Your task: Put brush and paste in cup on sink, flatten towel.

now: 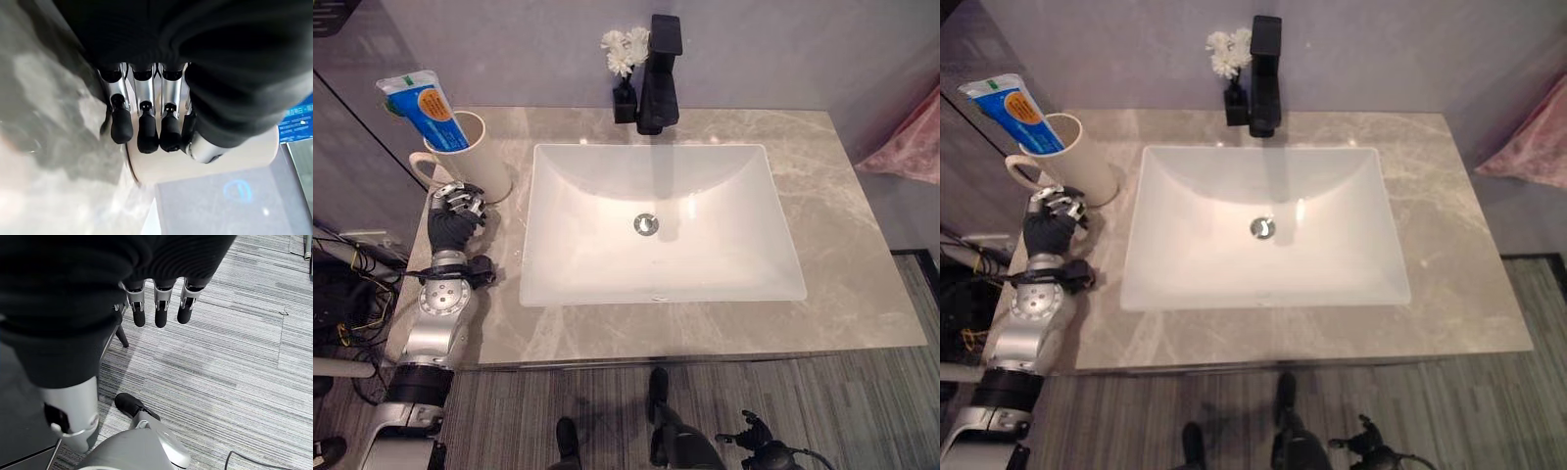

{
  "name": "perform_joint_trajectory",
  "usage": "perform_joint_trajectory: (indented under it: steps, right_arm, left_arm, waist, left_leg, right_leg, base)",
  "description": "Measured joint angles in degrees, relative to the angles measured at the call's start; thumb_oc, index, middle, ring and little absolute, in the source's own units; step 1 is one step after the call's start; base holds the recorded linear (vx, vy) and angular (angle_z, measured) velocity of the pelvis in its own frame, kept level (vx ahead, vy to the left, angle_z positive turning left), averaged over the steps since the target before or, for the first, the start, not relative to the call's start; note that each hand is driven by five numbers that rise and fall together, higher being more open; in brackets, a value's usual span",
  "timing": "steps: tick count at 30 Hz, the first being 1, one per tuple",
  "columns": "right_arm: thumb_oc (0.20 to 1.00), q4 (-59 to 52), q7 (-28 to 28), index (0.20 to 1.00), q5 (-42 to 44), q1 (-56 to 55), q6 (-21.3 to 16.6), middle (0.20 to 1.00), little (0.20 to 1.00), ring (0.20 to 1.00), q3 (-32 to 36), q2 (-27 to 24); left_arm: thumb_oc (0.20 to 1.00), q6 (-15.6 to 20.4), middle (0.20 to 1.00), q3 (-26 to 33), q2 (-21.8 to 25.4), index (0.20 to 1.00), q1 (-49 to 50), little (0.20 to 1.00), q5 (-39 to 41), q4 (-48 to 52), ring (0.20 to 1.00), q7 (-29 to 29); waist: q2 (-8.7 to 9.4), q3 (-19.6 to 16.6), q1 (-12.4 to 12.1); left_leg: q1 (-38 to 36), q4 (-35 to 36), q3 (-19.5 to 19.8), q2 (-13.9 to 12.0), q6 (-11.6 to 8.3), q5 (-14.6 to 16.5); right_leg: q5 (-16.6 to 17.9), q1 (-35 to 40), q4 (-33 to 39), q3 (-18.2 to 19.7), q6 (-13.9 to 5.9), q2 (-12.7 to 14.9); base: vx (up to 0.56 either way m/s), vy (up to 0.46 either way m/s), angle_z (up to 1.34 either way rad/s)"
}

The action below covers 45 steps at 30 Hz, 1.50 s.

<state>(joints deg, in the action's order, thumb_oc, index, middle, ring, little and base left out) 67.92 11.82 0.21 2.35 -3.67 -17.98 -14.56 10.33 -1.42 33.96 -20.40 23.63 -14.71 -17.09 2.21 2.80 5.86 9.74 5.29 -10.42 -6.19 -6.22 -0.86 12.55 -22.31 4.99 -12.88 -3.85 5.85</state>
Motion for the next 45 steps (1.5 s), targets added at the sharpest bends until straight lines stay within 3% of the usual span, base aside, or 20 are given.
perform_joint_trajectory:
  steps: [8, 16, 34, 45]
  right_arm:
    - [1.0, 0.3, -0.8, 1.0, 0.0, -0.1, 0.1, 1.0, 1.0, 1.0, 0.0, 0.0]
    - [1.0, 0.0, -1.0, 1.0, 0.0, 0.1, 1.0, 1.0, 1.0, 1.0, 0.0, -0.3]
    - [1.0, 0.5, -1.0, 1.0, 0.0, 0.0, 1.1, 1.0, 1.0, 1.0, 0.0, -0.7]
    - [1.0, -0.3, -1.0, 1.0, -0.1, 0.0, 1.1, 1.0, 1.0, 1.0, -2.4, -0.6]
  left_arm:
    - [0.2, -0.5, 0.2, -1.0, 3.9, 0.2, 0.4, 0.2, 3.8, 0.3, 0.2, 2.9]
    - [0.2, -1.3, 0.2, -1.7, 6.2, 0.2, 0.9, 0.2, 8.0, 0.2, 0.2, 5.0]
    - [0.2, -0.5, 0.2, -2.4, 5.6, 0.2, -2.7, 0.2, 9.7, -0.7, 0.2, 4.3]
    - [0.2, -0.5, 0.2, -4.1, 4.0, 0.2, -11.3, 0.2, 9.0, -8.8, 0.2, 1.3]
  waist:
    - [-0.25, 0.1, -0.2]
    - [-1.85, 0.4, -0.3]
    - [-2.0, 0.5, 0.1]
    - [-1.07, 0.0, 1.8]
  left_leg:
    - [0.4, 0.0, 0.1, 0.0, -0.01, 0.0]
    - [0.5, 0.0, 0.3, -0.1, -0.02, 0.0]
    - [2.3, 0.3, 0.5, -0.3, -0.3, -0.2]
    - [2.3, 0.3, 0.0, -0.3, -0.32, -0.1]
  right_leg:
    - [0.0, -0.3, 0.0, 0.0, 0.05, 0.1]
    - [-0.1, -0.3, 0.0, -0.3, 0.33, 0.0]
    - [-0.2, -2.0, 0.0, -0.5, 0.39, -0.1]
    - [-0.2, -2.2, 0.0, -0.1, 0.39, -0.3]
  base:
    - [0.0, 0.0, 0.0]
    - [0.0, 0.0, 0.0]
    - [0.01, 0.0, 0.0]
    - [0.0, -0.001, -0.01]
